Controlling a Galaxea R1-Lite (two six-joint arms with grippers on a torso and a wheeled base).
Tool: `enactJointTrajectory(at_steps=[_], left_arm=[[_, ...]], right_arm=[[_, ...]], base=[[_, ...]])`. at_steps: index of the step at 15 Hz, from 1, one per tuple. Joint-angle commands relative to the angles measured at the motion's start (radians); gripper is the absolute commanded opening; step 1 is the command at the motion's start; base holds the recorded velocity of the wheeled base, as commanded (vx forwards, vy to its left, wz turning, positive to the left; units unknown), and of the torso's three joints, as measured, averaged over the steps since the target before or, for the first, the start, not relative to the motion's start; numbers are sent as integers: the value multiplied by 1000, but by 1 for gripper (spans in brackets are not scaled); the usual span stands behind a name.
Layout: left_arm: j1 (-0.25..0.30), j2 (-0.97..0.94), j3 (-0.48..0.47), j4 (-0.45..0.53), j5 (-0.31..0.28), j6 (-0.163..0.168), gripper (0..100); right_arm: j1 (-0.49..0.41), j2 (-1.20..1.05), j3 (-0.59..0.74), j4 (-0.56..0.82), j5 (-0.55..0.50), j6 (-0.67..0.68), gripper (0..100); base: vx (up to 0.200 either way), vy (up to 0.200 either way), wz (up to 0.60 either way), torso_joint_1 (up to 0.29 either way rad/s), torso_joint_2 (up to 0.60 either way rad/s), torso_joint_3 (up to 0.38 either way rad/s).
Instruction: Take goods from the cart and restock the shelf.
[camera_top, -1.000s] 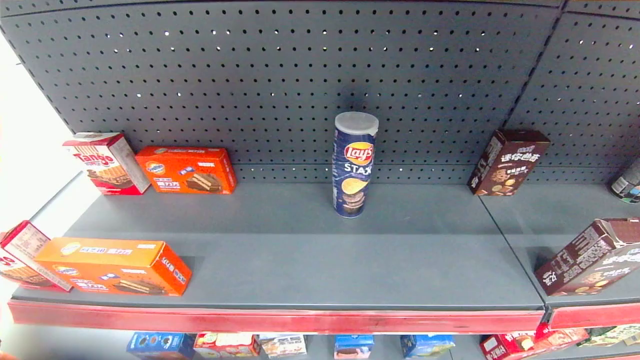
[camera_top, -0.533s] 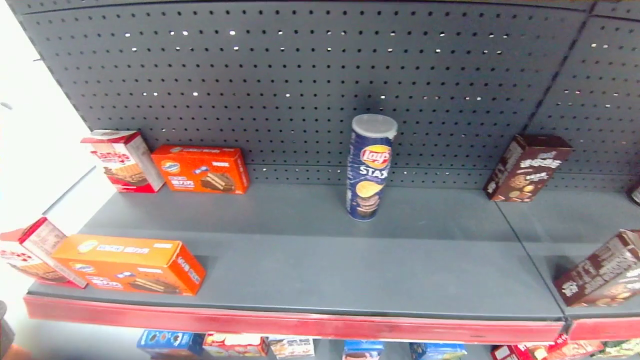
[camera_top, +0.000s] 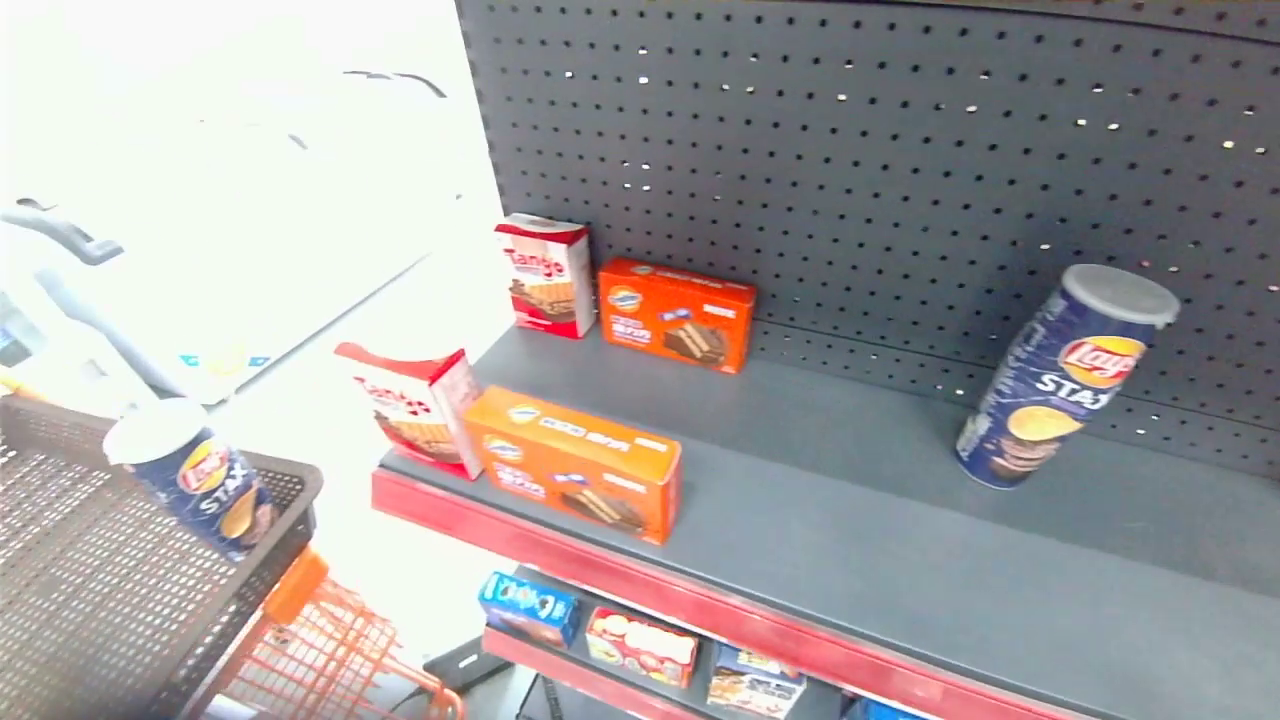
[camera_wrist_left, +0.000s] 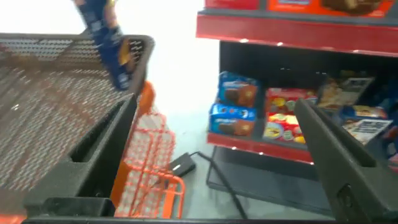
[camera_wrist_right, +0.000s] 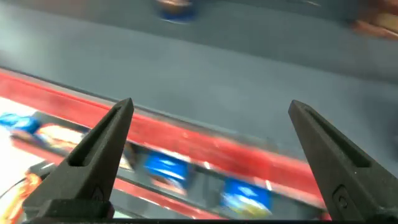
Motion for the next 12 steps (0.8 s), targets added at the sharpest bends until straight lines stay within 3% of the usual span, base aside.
enactJointTrajectory(at_steps=[1,2,12], left_arm=[[0,1,0,0,0,0,100],[0,1,0,1,0,0,100],[0,1,0,0,7,-3,100]], right_arm=[[0,0,0,0,0,0,100],[0,0,0,-2,0,0,100],[0,0,0,-2,0,-1,100]], base=[[0,0,600,2,7,7],[0,0,600,7,2,2],[0,0,0,0,0,0]])
